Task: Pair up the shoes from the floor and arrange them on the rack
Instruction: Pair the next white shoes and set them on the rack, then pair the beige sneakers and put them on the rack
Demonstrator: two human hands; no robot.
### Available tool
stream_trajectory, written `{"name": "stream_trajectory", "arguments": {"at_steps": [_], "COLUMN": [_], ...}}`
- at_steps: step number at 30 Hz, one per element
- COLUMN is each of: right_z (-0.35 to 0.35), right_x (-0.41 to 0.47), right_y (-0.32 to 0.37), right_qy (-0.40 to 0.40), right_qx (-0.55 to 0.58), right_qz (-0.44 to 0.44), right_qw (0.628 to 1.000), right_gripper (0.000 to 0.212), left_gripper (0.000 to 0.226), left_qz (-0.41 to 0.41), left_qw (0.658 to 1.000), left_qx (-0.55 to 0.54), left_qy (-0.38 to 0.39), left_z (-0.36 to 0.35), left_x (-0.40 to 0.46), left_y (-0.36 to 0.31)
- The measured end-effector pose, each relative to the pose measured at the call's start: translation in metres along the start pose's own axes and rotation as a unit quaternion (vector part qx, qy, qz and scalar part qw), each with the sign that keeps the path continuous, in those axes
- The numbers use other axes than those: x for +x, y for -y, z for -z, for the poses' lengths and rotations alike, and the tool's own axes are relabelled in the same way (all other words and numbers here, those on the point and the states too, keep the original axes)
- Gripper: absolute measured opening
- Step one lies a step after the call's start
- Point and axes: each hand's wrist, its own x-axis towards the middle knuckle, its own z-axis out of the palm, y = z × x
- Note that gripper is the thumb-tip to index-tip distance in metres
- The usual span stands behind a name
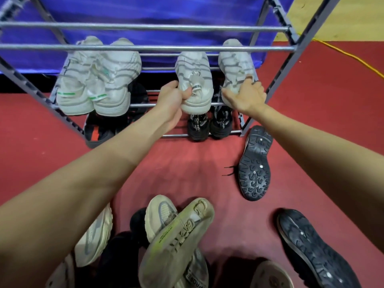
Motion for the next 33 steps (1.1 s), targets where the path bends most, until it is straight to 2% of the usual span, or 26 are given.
{"name": "stream_trajectory", "arguments": {"at_steps": [4,9,14,19,24,27,29,33], "right_z": [0.005,0.007,0.005,0.005,0.006,0.005,0.000,-0.020], "right_x": [-0.010,-0.024,-0.020,-0.018,-0.028,-0.059,-0.089,-0.152], "right_y": [-0.010,-0.025,-0.017,-0.017,-0.010,-0.002,0.001,-0.002], "right_qy": [0.021,0.030,0.035,0.051,0.055,0.046,0.041,0.065], "right_qx": [0.065,0.040,0.040,0.030,0.025,0.024,0.032,0.039], "right_qz": [0.034,0.098,0.082,0.076,0.057,0.034,0.028,0.043], "right_qw": [0.997,0.994,0.995,0.995,0.997,0.998,0.998,0.996], "right_gripper": [0.085,0.072,0.064,0.065,0.068,0.077,0.083,0.071], "left_gripper": [0.022,0.049,0.048,0.040,0.032,0.026,0.030,0.028], "left_qz": [0.001,-0.002,0.011,-0.001,-0.008,-0.046,-0.055,-0.016], "left_qw": [1.000,0.999,0.999,0.995,0.983,0.957,0.934,0.928], "left_qx": [-0.029,-0.044,-0.018,0.096,0.181,0.286,0.354,0.371], "left_qy": [0.004,-0.030,-0.033,-0.007,-0.030,-0.025,-0.015,-0.011], "left_z": [-0.015,-0.036,-0.039,-0.032,-0.026,-0.011,0.004,0.045], "left_x": [0.009,0.027,0.038,0.042,0.034,0.008,-0.016,-0.078], "left_y": [-0.001,0.000,0.010,0.015,0.013,0.013,0.016,0.035]}}
